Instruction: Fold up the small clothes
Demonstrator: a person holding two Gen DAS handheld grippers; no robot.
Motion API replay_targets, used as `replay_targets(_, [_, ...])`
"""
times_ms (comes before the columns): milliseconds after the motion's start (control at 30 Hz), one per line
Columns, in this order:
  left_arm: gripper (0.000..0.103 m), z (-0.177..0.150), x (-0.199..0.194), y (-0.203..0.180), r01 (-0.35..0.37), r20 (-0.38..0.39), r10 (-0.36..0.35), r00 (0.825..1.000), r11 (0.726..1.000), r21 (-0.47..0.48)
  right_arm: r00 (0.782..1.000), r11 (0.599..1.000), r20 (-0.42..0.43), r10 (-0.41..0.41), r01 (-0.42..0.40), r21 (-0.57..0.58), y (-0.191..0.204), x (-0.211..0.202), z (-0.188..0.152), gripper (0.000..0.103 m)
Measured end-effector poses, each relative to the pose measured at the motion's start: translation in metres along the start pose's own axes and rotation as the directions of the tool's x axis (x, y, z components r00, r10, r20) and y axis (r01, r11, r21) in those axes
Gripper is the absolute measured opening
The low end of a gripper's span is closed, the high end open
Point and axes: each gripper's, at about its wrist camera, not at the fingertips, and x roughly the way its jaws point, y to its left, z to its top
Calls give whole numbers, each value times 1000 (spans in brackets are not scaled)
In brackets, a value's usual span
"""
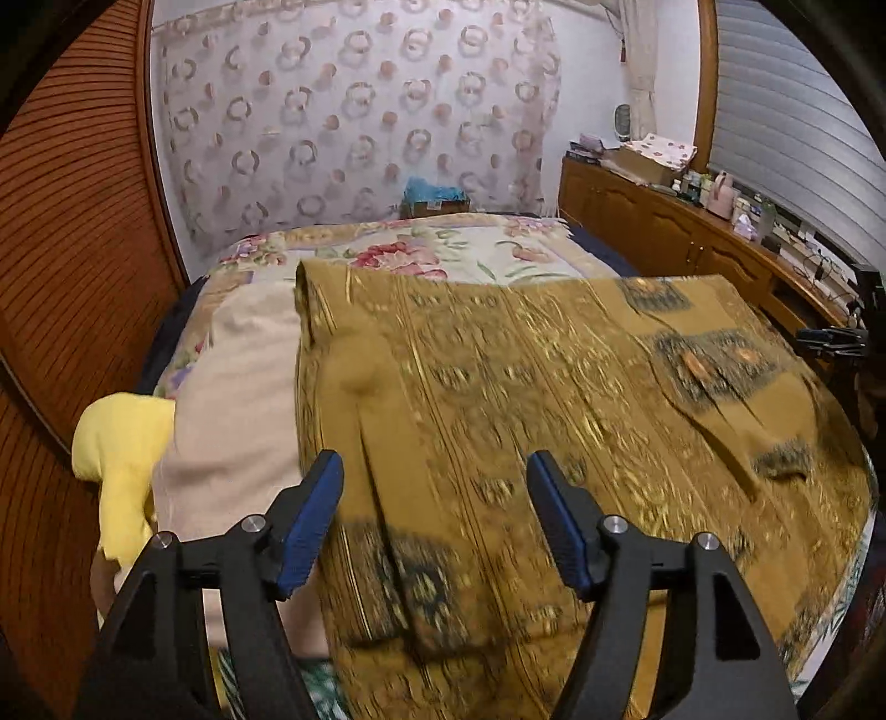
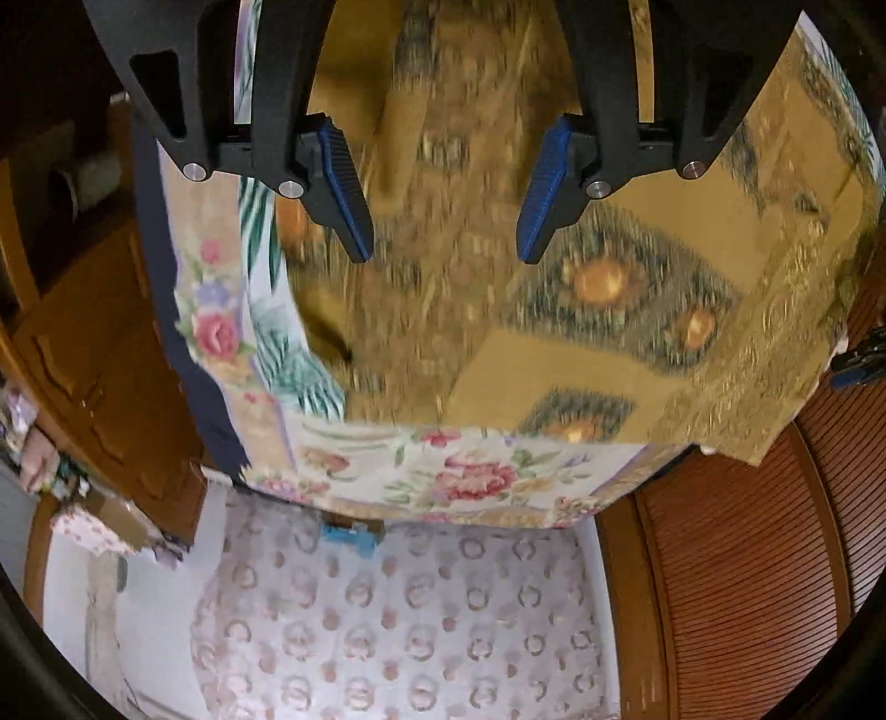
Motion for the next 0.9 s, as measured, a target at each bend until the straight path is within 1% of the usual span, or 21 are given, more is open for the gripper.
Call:
replay_targets(67, [70,-10,-8,-2,-14,-1,14,1000,1000,11,1000,1000,-9,-2,2,16,-2,-11,-8,56])
replay_targets(167, [70,-23,-16,-2,-15,-2,15,1000,1000,6,999,999,-33,-4,5,39,-6,-21,-23,56])
replay_targets(267, [69,-35,-27,-1,-8,6,8,1000,1000,-11,998,999,-60,0,3,52,-8,-17,-34,56])
replay_targets(300, [66,-38,-31,-1,-9,6,9,1000,1000,-14,998,998,-59,-1,4,56,-8,-18,-38,56])
replay_targets(333, [60,-41,-32,0,-10,5,10,1000,1000,-16,999,998,-48,-6,8,55,-7,-21,-40,56])
replay_targets(367, [57,-45,-32,0,-9,0,9,1000,1000,-19,999,998,-45,-6,9,54,-6,-23,-40,56])
replay_targets(400, [51,-48,-30,1,-7,-9,7,1000,1000,-22,999,998,-42,-3,6,55,-5,-25,-36,56])
replay_targets(467, [43,-53,-26,1,0,-26,0,1000,1000,-18,999,998,-35,-1,3,61,-6,-27,-36,56])
replay_targets(500, [42,-55,-24,1,-4,-33,4,999,1000,-15,1000,998,-30,-2,4,62,-3,-24,-45,56])
replay_targets(600, [41,-57,-16,0,-20,-51,19,999,1000,-8,1000,998,-21,-9,10,60,2,-18,-48,56])
replay_targets(667, [41,-57,-11,1,-44,-57,44,997,999,-5,1000,999,-21,-21,22,45,11,-10,-49,56])
replay_targets(733, [42,-57,-7,5,-67,-63,66,996,998,-18,999,999,-21,-31,32,31,18,-3,-52,56])
replay_targets(767, [42,-57,-6,7,-62,-65,60,996,998,-28,999,999,-20,-31,32,27,19,-2,-52,55])
replay_targets(800, [42,-57,-4,9,-57,-67,54,996,998,-38,999,999,-18,-28,28,20,21,-3,-52,53])
replay_targets(833, [42,-57,-3,9,-55,-68,52,996,998,-42,1000,1000,-17,-22,23,11,22,-3,-52,48])
replay_targets(900, [41,-56,-1,8,-58,-66,56,996,998,-32,1000,1000,-15,-27,27,-17,26,-4,-53,42])
